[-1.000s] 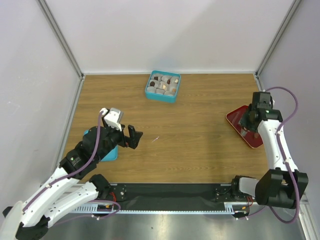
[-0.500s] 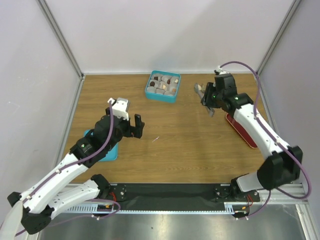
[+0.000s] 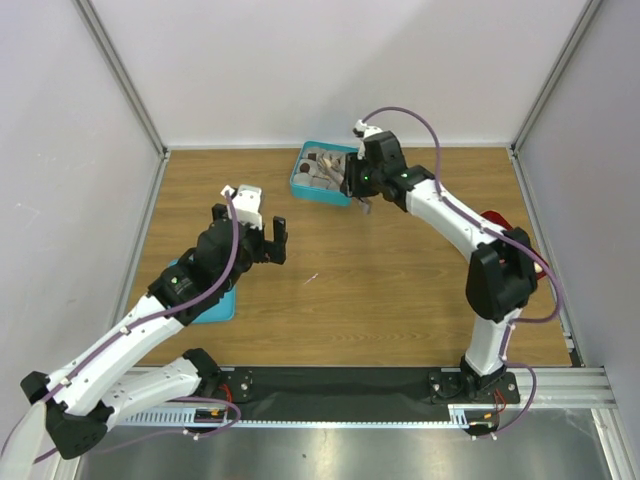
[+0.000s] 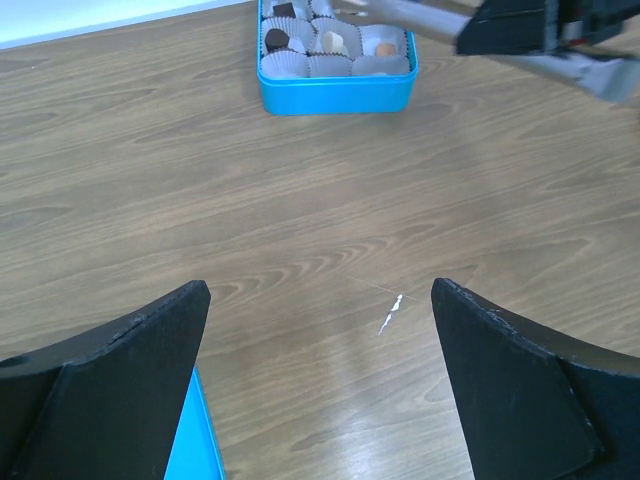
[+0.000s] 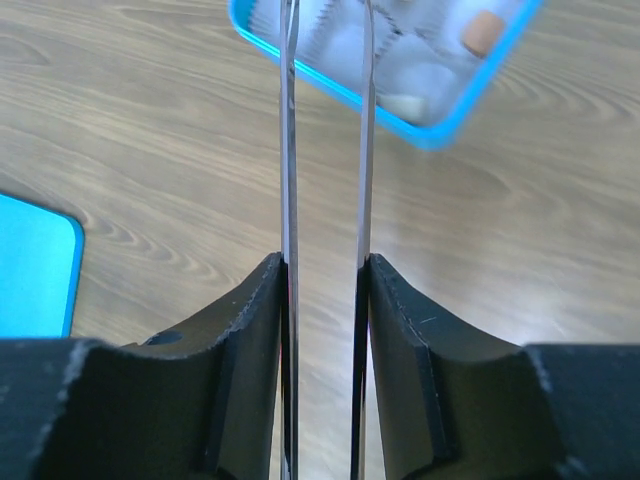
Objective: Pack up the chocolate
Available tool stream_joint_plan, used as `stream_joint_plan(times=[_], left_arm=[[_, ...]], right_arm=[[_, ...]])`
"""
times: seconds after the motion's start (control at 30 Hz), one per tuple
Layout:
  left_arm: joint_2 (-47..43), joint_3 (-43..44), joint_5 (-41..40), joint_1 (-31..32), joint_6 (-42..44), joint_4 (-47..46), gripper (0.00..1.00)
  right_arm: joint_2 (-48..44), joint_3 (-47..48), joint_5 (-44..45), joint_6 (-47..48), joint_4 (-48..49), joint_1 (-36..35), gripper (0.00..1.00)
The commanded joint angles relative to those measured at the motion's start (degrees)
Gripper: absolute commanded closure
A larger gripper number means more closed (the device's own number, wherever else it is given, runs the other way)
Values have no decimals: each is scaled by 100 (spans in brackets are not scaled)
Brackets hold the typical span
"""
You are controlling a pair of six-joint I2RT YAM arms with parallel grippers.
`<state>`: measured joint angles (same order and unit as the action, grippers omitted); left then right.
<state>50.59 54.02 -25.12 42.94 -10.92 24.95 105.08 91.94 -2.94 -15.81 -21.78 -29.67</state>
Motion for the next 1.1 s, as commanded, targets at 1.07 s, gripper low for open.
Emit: stream_joint_plan(times=[1.07], left_arm=[[-550, -14, -54, -40, 28, -78, 0]], right_arm=[[821, 720, 479, 219, -450, -399, 56]])
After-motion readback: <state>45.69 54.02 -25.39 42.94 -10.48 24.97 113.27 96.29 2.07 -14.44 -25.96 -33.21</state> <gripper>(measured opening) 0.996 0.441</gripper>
